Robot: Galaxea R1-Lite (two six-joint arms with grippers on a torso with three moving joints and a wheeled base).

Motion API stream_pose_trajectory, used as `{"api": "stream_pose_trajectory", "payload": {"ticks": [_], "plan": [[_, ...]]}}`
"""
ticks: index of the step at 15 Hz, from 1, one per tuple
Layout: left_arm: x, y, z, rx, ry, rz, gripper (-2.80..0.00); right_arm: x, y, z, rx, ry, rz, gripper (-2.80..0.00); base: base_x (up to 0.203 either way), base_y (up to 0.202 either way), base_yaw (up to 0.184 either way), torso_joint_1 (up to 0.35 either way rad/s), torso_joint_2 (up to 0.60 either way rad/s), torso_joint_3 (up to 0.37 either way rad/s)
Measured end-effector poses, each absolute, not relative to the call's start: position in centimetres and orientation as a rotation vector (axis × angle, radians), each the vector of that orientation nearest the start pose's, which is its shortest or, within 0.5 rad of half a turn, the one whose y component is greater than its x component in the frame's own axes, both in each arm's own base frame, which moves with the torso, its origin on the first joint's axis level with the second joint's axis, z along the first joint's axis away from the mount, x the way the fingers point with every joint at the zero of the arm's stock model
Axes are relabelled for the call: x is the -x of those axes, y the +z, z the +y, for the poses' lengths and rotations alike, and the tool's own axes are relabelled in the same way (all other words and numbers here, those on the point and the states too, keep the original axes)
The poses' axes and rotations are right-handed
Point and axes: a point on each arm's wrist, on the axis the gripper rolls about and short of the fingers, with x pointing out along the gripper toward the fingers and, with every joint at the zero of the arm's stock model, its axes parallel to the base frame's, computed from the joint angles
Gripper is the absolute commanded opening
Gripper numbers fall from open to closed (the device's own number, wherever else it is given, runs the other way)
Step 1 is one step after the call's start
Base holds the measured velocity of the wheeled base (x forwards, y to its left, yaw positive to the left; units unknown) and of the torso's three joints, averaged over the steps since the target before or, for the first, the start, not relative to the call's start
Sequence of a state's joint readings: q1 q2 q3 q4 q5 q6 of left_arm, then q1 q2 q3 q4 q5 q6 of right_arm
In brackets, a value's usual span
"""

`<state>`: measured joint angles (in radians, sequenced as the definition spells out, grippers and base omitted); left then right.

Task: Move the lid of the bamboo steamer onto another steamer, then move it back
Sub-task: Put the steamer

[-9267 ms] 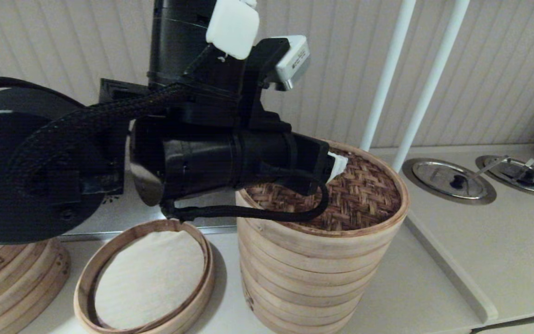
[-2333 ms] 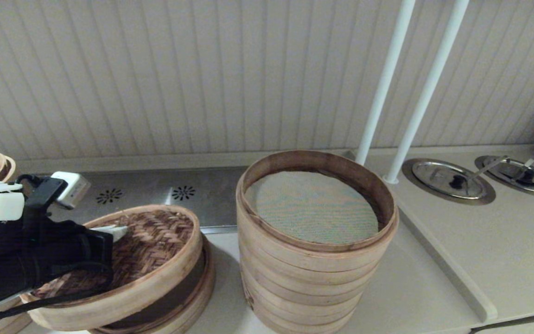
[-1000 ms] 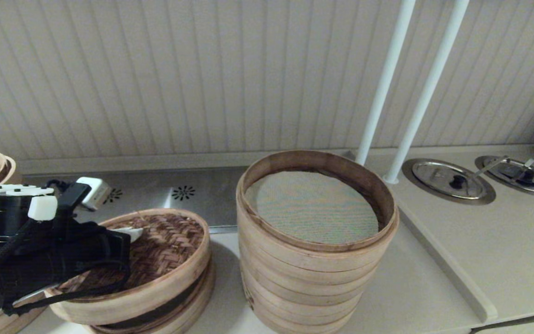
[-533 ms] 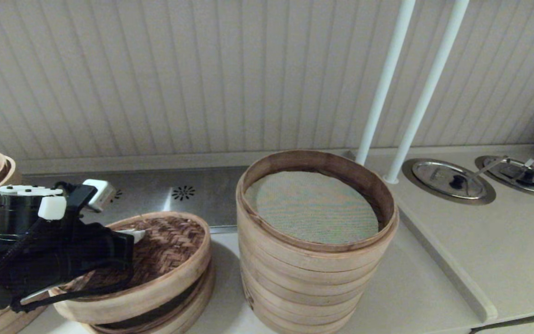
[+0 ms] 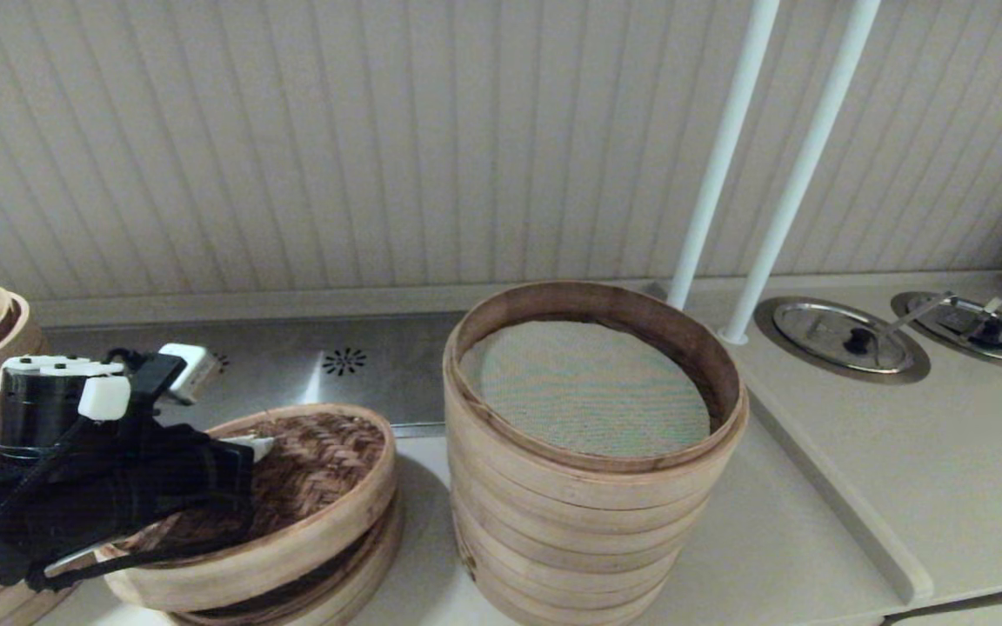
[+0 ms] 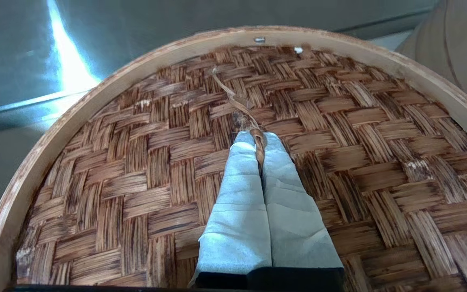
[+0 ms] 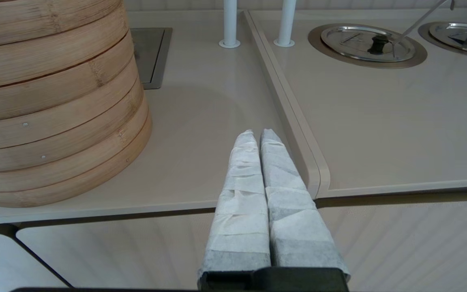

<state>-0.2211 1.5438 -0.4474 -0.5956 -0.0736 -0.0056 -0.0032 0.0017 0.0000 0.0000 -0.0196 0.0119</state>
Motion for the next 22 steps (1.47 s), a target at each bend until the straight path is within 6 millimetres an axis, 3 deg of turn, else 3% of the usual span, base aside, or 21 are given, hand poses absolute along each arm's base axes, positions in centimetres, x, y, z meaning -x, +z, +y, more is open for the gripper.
{"api": "stream_pose_trajectory", "payload": {"ticks": [8,14,22], "plan": [[-23.2,14.6,-5.3,-0.028,-0.276,0.379,-2.8,2.3,7.6,0.0,-0.012,-0.023,0.002,-2.8,0.0,0.0,0.0,0.0,0.0,0.0],[-24.8,13.1,-5.7,0.008,-0.272,0.447,-2.8,2.3,7.6,0.0,-0.012,-0.025,0.002,-2.8,0.0,0.0,0.0,0.0,0.0,0.0],[-24.9,11.7,-5.7,0.007,-0.271,0.495,-2.8,2.3,7.6,0.0,-0.012,-0.024,0.002,-2.8,0.0,0.0,0.0,0.0,0.0,0.0]]}}
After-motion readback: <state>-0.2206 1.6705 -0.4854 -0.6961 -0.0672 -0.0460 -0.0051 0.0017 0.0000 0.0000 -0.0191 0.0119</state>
